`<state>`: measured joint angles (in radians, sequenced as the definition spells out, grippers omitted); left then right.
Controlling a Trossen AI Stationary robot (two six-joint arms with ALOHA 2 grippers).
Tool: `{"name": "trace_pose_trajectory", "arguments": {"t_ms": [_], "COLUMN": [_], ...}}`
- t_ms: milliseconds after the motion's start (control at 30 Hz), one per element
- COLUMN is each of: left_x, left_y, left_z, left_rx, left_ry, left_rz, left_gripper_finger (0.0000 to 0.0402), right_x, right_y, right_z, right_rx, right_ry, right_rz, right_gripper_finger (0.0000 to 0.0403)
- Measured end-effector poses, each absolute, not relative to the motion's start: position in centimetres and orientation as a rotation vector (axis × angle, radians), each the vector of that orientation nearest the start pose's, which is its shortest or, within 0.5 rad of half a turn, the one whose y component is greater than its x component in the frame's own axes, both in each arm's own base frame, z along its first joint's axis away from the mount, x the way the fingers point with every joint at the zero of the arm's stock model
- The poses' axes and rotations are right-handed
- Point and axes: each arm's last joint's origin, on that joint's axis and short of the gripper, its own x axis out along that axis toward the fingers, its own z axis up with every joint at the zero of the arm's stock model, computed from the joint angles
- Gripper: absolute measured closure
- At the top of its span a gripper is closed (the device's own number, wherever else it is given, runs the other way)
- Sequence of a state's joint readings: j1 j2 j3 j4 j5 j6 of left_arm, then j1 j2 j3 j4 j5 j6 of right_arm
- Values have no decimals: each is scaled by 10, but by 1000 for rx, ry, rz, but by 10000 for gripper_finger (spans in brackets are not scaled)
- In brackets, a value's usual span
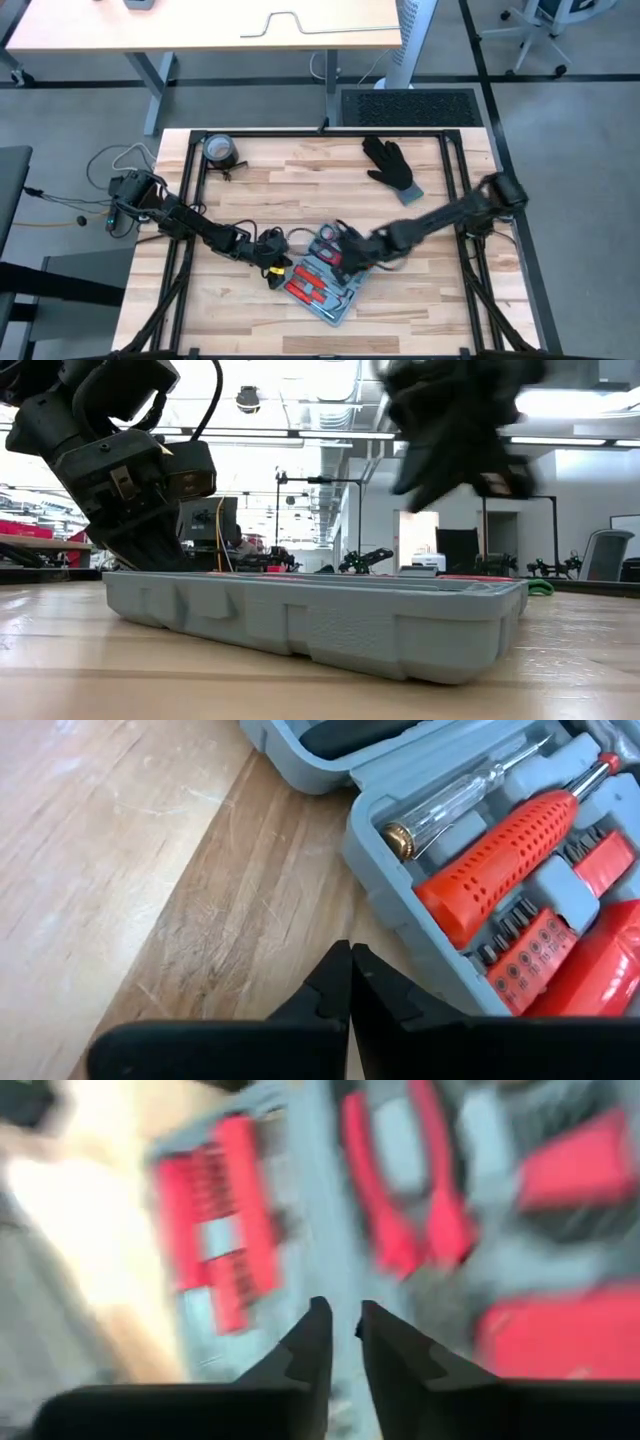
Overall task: Prefit tool cases
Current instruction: Remove the orange pliers from the gray toolbox
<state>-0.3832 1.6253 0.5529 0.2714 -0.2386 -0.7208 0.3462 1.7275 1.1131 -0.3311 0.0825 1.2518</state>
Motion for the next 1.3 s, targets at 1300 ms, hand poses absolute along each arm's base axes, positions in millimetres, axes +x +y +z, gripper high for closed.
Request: {"name": "trace_pose_trajectory", "arguments": {"t_ms": [1300], "left_x": [286], "left_y": [-125], "left_z": [97], "left_rx": [-648], "left_ry": [698], "left_rz": [35], "left_gripper_finger": [401], "right_x": [266], "right_y": [116], "right_z": [120], "right_rx": [1308], "right_ry": [712], "right_rz": [-604], "right_gripper_finger": [284]}}
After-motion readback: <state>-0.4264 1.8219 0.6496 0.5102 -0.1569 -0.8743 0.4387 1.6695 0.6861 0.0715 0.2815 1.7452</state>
